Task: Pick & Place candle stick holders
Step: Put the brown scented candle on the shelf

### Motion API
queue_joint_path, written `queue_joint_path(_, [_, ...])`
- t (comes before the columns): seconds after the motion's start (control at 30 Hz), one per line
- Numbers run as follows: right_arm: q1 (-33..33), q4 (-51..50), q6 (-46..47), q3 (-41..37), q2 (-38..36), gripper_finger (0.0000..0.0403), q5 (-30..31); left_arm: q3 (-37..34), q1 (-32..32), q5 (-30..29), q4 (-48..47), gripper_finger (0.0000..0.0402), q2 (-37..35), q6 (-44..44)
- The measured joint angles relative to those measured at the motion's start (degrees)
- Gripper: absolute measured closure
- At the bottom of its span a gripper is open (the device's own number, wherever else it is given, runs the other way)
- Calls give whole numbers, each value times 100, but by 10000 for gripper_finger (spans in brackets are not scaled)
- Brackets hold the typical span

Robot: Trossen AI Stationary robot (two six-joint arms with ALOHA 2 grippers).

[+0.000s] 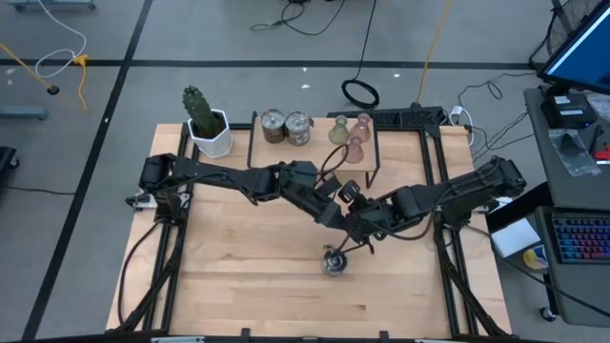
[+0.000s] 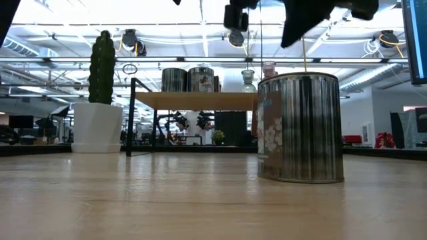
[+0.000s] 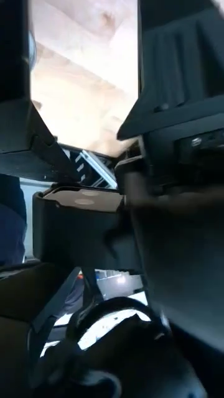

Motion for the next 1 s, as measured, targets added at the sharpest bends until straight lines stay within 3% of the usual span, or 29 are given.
queue_joint_path(0.33, [-101, -100, 117, -70, 15, 403, 9, -7, 78, 87, -141, 190, 30, 136])
queue_joint_path(0.57, [-110, -1767, 1444, -71, -110, 403, -30, -20, 71, 143, -1971, 190, 36, 909])
queue_joint_path(0.77, [-13, -2214, 2458, -578, -702, 403, -455, -17, -179, -704, -2208, 190, 25, 1301])
queue_joint_path(1.0, [334, -2037, 3690, -1484, -1803, 403, -465, -15, -749, -2102, -2475, 190, 41, 1851])
